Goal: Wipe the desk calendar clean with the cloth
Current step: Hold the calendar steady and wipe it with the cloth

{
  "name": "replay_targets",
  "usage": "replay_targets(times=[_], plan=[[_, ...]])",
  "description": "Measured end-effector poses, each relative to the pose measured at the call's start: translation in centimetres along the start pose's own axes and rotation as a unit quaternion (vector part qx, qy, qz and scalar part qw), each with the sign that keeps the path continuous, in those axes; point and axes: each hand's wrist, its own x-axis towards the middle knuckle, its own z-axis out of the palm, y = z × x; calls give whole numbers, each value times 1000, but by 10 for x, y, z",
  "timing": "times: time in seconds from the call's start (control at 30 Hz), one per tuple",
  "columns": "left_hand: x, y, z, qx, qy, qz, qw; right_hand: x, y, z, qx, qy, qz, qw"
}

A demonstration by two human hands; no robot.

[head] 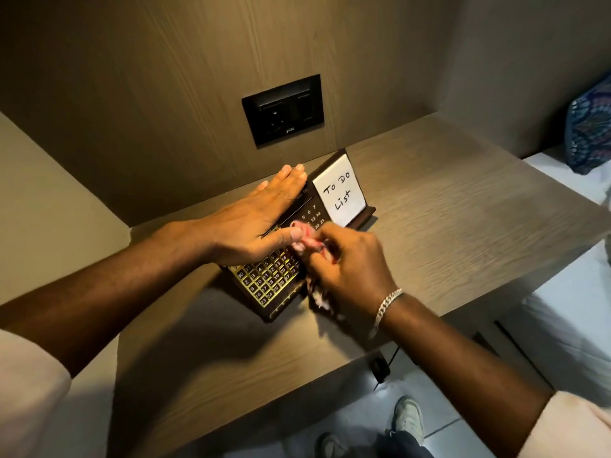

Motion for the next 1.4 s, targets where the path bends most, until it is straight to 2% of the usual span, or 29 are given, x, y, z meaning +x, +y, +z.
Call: replay_targets(times=[0.1,0.2,0.3,0.43,0.53,0.63,0.8,0.93,1.03,1.13,1.2,1.3,1.4], plan=[[0,1,0,14,2,3,1000,-8,-7,3,29,-8,-12,999],[-1,4,-2,36,3,0,999,-3,-6,2,-40,6,-44,998],[0,9,-2,43,2,-5,999,5,3,2,-79,65,-4,995],[0,11,-1,38,1,-13,999,-6,-4,17,-31,158,41,986],[-3,8,0,39,-2,-16,999,-20,-13,25,10,116,6,993],[-5,7,-1,40,-1,-18,999,-15,-11,16,3,80,-6,997],[-4,16,1,57,-3,-15,998,3,-5,4,-19,142,51,988],[-4,16,1,37,-4,-22,999,-12,-14,13,8,116,37,993],[-4,15,0,38,-4,-18,999,-18,-17,6,56,47,33,997],[-4,19,-1,42,-6,-19,999,-14,-10,-19,189,9,99,977],[-4,22,-2,38,0,-33,999,-10,5,-44,232,12,140,963],[-4,29,0,21,12,-66,997,-3,45,-94,145,21,124,981],[-2,37,6,23,34,-112,993,7,91,-145,-87,4,62,994]])
